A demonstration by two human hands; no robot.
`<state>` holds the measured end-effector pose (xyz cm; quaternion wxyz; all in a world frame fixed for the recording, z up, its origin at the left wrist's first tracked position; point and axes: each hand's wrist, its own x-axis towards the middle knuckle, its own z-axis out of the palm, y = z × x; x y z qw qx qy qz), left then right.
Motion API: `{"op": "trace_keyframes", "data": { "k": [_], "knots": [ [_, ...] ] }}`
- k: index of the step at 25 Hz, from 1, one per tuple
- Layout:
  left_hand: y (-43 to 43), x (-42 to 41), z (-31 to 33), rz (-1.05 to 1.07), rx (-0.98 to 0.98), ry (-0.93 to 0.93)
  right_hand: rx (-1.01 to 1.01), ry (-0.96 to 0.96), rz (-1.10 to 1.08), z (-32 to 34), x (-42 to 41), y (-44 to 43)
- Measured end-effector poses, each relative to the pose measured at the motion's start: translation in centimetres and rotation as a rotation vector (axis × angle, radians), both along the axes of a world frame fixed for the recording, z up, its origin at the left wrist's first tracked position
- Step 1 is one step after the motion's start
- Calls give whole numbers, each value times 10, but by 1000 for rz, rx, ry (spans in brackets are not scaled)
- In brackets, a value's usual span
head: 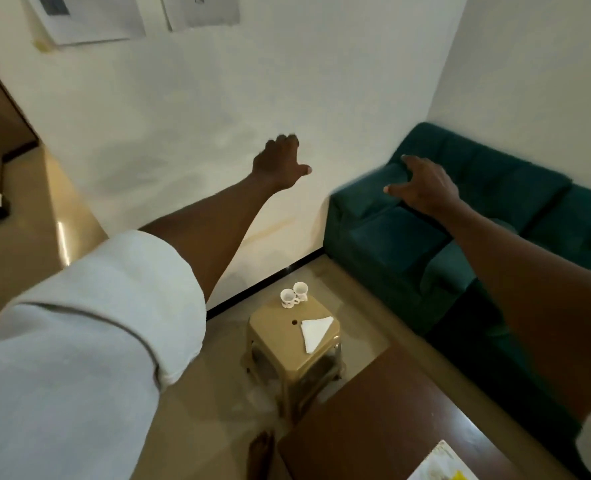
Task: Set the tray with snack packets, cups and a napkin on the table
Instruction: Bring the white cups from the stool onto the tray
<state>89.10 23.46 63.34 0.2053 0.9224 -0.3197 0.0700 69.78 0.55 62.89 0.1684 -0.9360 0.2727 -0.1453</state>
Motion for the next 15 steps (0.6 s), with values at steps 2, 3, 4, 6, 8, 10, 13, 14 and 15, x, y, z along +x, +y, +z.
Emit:
{"op": "trace_keyframes", "data": {
  "k": [2,3,4,6,8,10,13,14,15],
  "knots": [
    [3,51,-49,3,38,55,26,40,16,-36,67,6],
    [2,75,-73,10,54,81,42,60,23,-54,100,9],
    [1,94,-102,10,74,120,65,88,30,-79,129,14],
    [-1,117,-155,-17,125,170,117,146,23,-127,167,25],
    [-5,137,-215,-31,173,248,176,236,-16,-190,201,33],
    [-5,148,-280,-13,206,343,215,353,-12,-259,224,40],
    [-9,143,-375,53,214,444,211,470,65,-354,251,46],
    [-7,136,-404,77,214,462,199,494,91,-381,255,50],
    [-7,130,-424,96,225,470,178,520,118,-399,261,52]
  ]
}}
